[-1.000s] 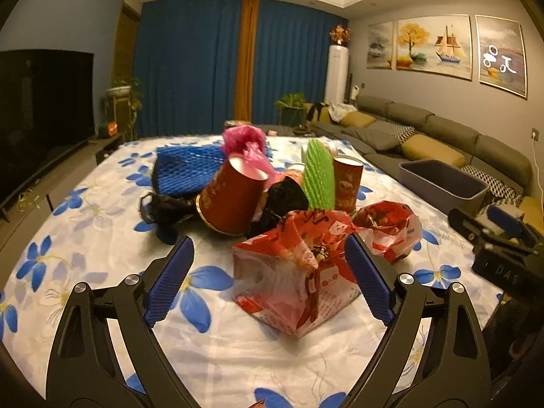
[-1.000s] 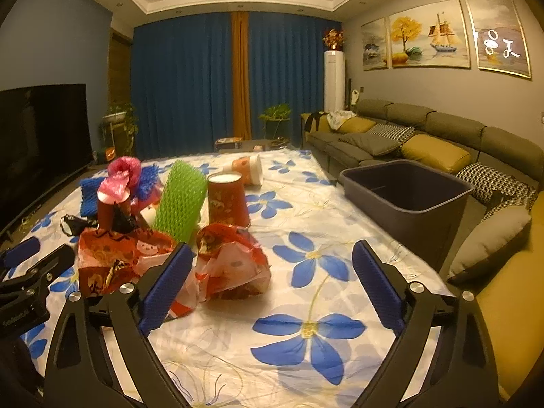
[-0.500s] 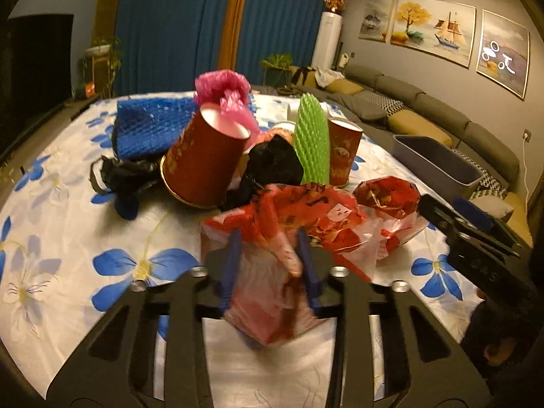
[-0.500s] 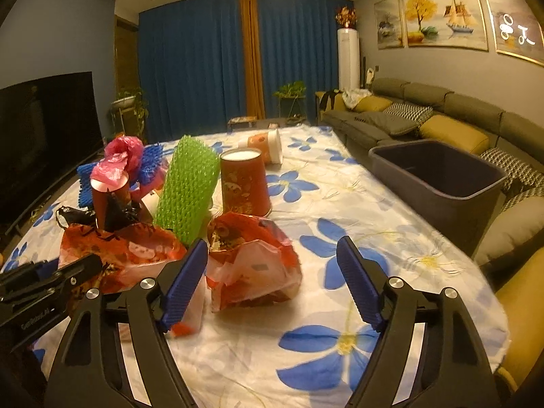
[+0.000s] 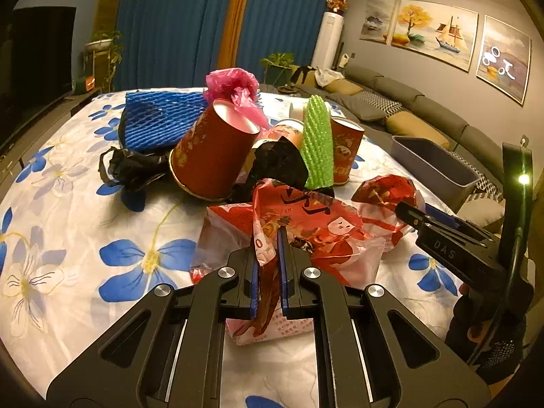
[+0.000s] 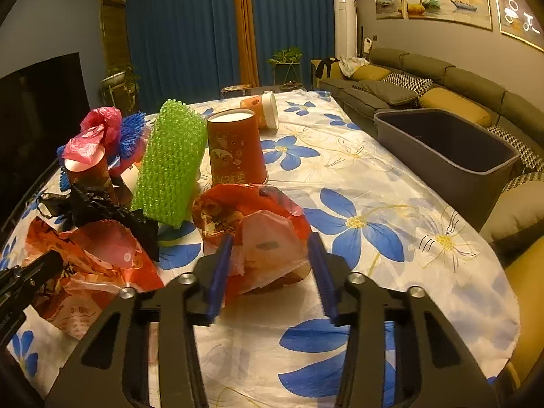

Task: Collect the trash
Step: 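Grasp the red paper bag with the left tool while the right tool grasps the orange snack wrapper, then carry both held items over the grey bin and open both tools to drop them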

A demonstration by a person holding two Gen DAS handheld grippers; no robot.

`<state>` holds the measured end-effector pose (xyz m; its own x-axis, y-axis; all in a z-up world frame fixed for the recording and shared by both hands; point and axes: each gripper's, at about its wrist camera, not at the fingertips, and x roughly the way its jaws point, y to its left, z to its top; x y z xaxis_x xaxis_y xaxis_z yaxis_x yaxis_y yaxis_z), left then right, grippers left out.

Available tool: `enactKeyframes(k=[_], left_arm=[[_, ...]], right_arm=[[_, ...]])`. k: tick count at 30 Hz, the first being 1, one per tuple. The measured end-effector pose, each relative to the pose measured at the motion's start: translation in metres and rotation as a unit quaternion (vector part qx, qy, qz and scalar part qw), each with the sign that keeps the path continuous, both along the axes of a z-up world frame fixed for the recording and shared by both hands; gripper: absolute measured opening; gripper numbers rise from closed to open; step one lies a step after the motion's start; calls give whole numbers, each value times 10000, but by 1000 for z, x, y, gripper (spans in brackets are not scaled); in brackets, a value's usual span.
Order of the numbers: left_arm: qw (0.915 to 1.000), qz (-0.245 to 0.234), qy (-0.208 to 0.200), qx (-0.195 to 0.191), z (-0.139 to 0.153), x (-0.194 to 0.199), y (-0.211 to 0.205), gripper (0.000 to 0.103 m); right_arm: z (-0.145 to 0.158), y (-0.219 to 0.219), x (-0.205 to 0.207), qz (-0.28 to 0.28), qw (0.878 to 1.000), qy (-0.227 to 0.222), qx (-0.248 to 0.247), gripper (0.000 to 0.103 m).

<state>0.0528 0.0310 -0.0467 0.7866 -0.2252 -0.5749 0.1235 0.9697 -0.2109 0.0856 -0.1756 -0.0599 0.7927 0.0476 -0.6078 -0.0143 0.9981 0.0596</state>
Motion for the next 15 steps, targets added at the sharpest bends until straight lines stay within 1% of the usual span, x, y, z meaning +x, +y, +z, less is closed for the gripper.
enactKeyframes(k=[4, 11, 15], left_arm=[[10000, 22, -43, 27, 5, -5, 0, 8], [9998, 2, -172, 60, 15, -13, -1, 8], [9993, -81, -320, 162, 22, -19, -6, 8]], right_arm=[[0, -4, -4, 7, 10000, -53, 11, 32], [4, -18, -16, -147, 9996, -225, 61, 30], [9, -24, -25, -249, 9989, -390, 32, 30]])
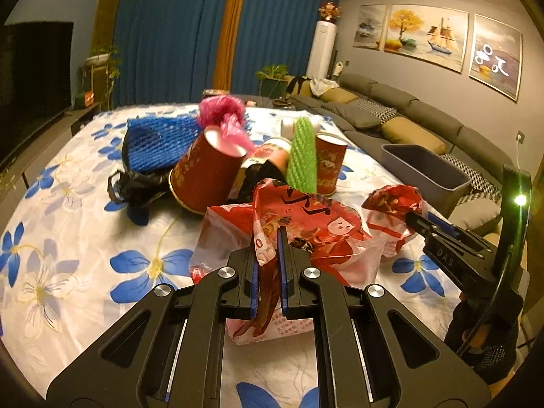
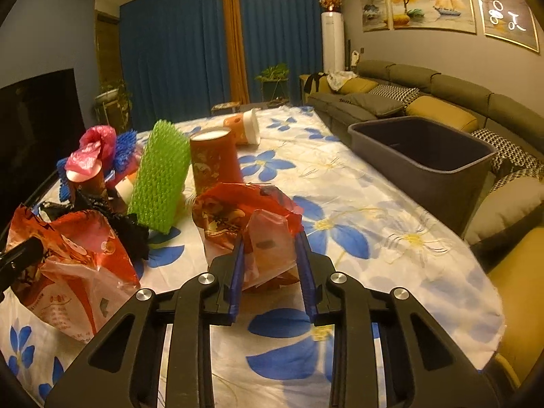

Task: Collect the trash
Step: 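Carry both held items over the grey bin and open both tools to drop them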

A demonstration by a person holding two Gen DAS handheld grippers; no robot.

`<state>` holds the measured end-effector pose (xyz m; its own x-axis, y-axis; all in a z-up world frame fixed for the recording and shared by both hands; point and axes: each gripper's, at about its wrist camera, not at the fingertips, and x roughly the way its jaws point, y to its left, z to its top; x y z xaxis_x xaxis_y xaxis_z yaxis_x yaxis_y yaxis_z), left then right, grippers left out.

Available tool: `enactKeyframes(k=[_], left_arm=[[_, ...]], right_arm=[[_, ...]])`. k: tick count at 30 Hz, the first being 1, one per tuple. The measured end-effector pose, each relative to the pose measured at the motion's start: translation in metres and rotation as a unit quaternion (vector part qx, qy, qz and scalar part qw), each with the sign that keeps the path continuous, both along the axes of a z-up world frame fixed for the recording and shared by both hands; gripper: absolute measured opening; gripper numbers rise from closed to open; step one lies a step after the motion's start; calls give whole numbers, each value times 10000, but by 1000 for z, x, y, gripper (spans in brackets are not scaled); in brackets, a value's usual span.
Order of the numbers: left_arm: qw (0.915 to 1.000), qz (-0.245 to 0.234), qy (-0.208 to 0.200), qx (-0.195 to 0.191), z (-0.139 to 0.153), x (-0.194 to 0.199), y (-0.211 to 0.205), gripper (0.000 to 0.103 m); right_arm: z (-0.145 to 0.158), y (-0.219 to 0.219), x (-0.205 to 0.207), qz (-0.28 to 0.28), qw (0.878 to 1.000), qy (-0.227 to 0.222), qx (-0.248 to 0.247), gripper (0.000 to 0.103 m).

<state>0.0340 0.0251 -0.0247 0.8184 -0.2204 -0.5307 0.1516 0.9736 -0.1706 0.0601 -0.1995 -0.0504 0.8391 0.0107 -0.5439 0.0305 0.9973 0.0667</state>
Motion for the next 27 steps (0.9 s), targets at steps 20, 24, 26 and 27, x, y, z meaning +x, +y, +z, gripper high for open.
enactKeyframes(k=[20, 24, 26, 27], left_arm=[[9988, -206, -435, -46, 27, 2, -16, 8], [9979, -329, -548, -67, 32, 3, -24, 8], [9975, -391, -584, -80, 34, 6, -26, 8], [9974, -414, -588, -93, 35, 8, -27, 8]], right_arm=[[14, -33, -24, -59, 9983, -548, 193, 30], [17, -42, -24, -127, 9979, -584, 239, 30], [19, -45, -24, -161, 9979, -583, 251, 30], [19, -46, -23, -176, 9978, -589, 253, 30]])
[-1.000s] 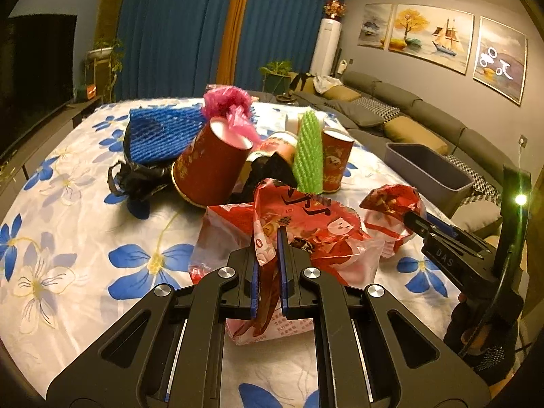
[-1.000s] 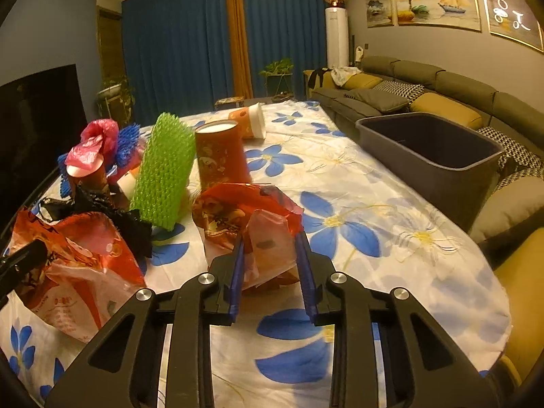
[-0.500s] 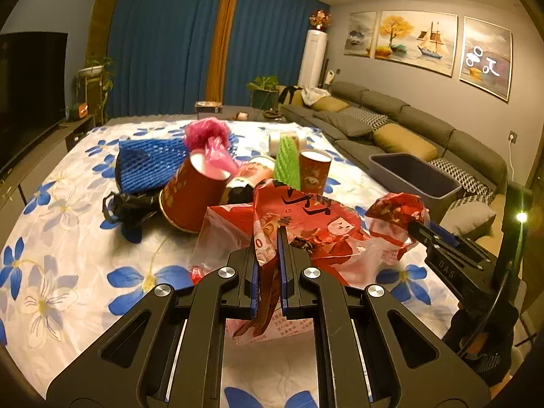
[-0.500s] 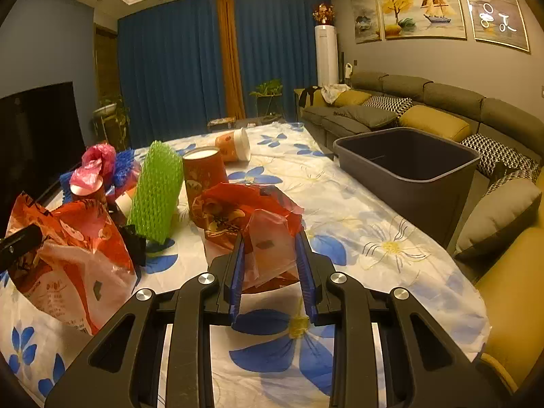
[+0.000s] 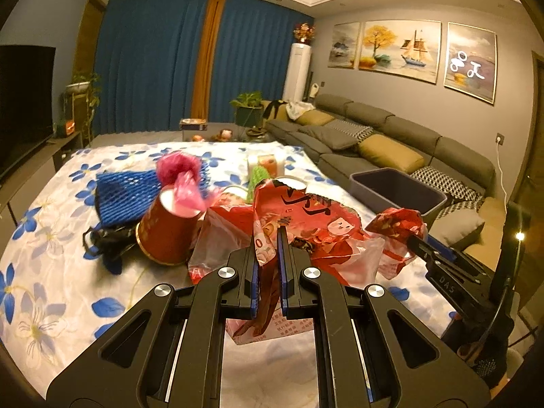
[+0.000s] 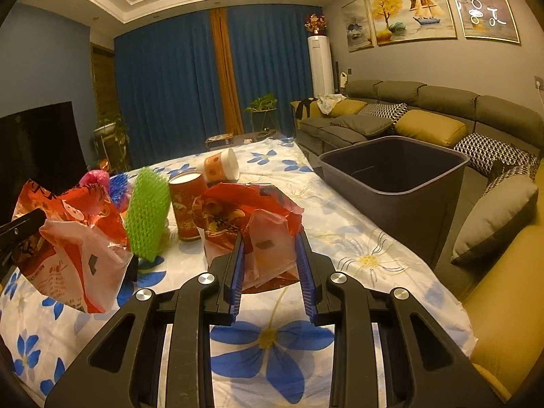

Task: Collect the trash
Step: 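Carry both held items over the grey bin and open both tools to drop them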

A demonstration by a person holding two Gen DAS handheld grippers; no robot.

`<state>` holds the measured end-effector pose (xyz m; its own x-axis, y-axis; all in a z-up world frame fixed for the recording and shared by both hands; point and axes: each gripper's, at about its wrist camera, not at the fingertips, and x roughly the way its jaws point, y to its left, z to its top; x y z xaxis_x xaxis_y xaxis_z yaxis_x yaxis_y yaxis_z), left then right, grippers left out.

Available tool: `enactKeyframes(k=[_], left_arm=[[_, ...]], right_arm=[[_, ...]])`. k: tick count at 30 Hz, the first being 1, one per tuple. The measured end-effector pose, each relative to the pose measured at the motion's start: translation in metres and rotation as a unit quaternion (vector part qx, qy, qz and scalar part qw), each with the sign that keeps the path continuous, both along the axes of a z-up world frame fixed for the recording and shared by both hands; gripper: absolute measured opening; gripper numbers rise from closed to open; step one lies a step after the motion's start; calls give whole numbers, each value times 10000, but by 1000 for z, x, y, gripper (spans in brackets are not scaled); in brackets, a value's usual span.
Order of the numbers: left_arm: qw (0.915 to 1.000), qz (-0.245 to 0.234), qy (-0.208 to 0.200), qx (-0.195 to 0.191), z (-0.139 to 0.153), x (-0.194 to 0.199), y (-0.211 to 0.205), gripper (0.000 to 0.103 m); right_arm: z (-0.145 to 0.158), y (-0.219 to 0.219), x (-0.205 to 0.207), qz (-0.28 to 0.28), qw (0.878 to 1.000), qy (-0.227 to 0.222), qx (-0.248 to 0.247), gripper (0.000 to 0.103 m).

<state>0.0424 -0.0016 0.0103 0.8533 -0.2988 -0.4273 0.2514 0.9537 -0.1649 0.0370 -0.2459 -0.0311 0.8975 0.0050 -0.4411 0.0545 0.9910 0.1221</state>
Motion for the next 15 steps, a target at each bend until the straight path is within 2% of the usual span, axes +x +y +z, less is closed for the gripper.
enactKeyframes(k=[9, 15], left_arm=[[9995, -234, -226, 29, 19, 22, -29, 8], [9975, -585, -401, 56, 38, 53, -78, 8]], right_arm=[[15, -17, 5, -70, 9996, -232, 150, 30], [39, -48, 13, -520, 9967, -617, -6, 29]])
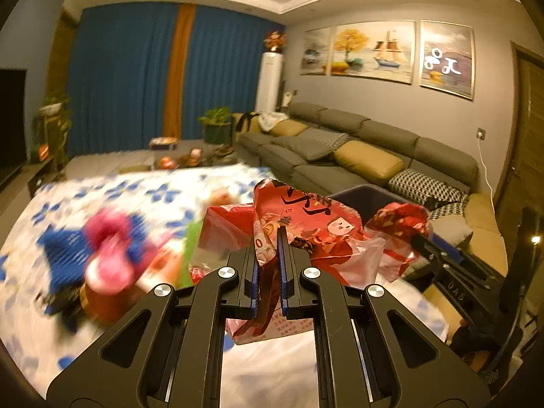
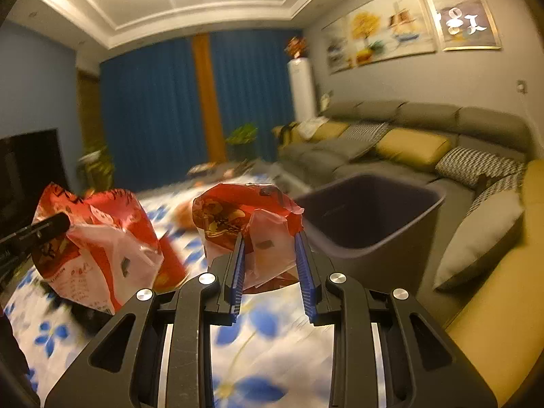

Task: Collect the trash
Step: 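Carry both held items over the grey bin and open both tools to drop them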

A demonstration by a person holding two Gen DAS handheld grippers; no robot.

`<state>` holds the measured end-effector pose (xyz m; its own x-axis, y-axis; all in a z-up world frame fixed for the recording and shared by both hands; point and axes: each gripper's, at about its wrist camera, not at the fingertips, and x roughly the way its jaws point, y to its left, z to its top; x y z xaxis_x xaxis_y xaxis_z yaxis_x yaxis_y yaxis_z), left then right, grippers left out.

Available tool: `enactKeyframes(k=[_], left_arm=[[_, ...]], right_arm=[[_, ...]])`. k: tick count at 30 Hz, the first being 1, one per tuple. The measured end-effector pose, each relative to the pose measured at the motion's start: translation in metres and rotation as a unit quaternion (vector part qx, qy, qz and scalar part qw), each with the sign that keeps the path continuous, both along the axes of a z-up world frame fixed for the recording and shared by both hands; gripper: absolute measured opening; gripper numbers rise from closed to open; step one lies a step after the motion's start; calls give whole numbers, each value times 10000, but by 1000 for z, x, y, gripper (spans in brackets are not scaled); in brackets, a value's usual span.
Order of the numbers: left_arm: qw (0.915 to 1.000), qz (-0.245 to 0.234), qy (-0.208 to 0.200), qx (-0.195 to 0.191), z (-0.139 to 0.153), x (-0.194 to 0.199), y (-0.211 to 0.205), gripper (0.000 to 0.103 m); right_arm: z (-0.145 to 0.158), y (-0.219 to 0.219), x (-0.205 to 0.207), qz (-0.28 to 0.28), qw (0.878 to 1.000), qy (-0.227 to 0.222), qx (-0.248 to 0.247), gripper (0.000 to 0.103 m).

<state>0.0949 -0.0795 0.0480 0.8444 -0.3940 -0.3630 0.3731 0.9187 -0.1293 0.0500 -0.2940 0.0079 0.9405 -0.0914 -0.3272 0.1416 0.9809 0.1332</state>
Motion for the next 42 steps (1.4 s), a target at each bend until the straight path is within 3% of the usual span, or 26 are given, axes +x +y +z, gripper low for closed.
enactKeyframes(k=[4, 12, 17, 23, 42], left_arm=[[9996, -269, -121, 4, 11, 32, -48, 8], [9984, -514, -214, 99, 7, 89, -135, 8], [9980, -632, 53, 12, -10, 122, -168, 8], [9962, -777, 380, -85, -28, 152, -188, 8], [9921, -1045, 699, -1, -46, 182, -226, 9]], right_arm=[[15, -34, 10, -544, 9980, -302, -94, 29], [25, -90, 39, -1097, 9929, -446, -137, 29], [22, -114, 53, -1263, 9912, -391, -24, 29], [19, -128, 72, -1366, 9900, -325, 86, 29], [13, -134, 97, -1494, 9885, -202, 120, 32]])
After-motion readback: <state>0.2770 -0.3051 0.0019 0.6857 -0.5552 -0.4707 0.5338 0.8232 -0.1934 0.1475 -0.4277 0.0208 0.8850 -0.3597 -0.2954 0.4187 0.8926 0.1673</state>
